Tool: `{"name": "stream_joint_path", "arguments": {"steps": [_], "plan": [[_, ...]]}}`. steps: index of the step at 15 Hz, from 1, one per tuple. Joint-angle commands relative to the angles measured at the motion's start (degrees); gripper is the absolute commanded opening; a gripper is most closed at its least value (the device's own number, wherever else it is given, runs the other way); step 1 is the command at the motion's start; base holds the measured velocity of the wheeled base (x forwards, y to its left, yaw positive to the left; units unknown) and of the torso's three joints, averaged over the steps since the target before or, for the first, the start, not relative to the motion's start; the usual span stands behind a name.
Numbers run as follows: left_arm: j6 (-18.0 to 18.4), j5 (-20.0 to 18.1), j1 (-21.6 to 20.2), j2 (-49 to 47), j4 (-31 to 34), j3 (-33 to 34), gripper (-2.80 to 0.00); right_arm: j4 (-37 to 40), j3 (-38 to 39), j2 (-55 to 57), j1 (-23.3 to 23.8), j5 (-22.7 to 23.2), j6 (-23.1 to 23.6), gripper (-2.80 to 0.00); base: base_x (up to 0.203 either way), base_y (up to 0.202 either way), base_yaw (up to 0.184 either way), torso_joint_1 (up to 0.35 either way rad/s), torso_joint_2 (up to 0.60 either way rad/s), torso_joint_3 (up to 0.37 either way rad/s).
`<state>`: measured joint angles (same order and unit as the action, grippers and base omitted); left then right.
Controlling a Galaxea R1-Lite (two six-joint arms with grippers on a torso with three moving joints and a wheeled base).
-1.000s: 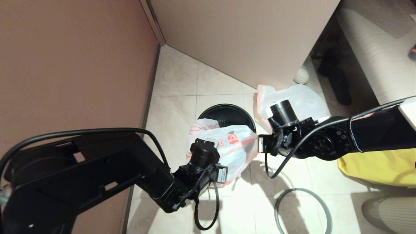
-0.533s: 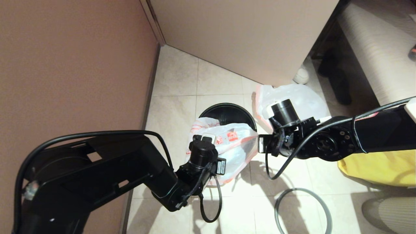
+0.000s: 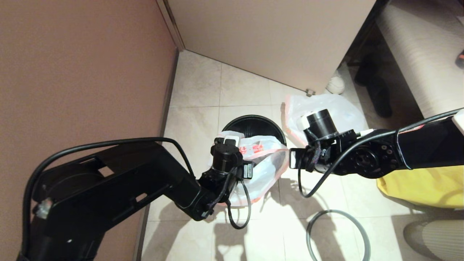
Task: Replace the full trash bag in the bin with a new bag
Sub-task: Put the new garbage bag on the trash can
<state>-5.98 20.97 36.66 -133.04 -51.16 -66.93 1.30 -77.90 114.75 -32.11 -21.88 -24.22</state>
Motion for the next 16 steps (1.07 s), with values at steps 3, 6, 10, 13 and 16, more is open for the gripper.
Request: {"name": "stream_joint_path", "arguments": {"steps": [3, 6, 10, 13, 16], "plan": [[3.34, 0.13, -3.68, -6.89, 4.29, -15.44, -2.80, -1.99, -0.21, 0.11, 0.47, 1.14, 0.16, -2.80, 0.000, 0.000, 0.000, 0.000, 0.00, 0.000], [4.23, 0.17, -5.64, -9.11, 13.44, -32.02, -2.80, -3.23, -0.24, 0.30, 0.55, 1.17, 1.20, -2.80, 0.000, 0.000, 0.000, 0.000, 0.00, 0.000], [6.05, 0.04, -6.69, -10.62, 25.16, -44.87, -2.80, -3.30, -0.21, 0.99, 0.56, 1.47, 1.12, -2.80, 0.000, 0.000, 0.000, 0.000, 0.00, 0.000], [6.27, 0.63, -6.78, -11.28, 21.81, -44.87, -2.80, -4.85, -0.59, 1.51, 0.47, 1.96, 1.20, -2.80, 0.000, 0.000, 0.000, 0.000, 0.00, 0.000], [6.66, 5.01, -6.27, -10.19, 16.49, -44.87, -2.80, -6.19, -0.59, 0.83, 0.47, 2.15, 1.20, -2.80, 0.000, 0.000, 0.000, 0.000, 0.00, 0.000]]}}
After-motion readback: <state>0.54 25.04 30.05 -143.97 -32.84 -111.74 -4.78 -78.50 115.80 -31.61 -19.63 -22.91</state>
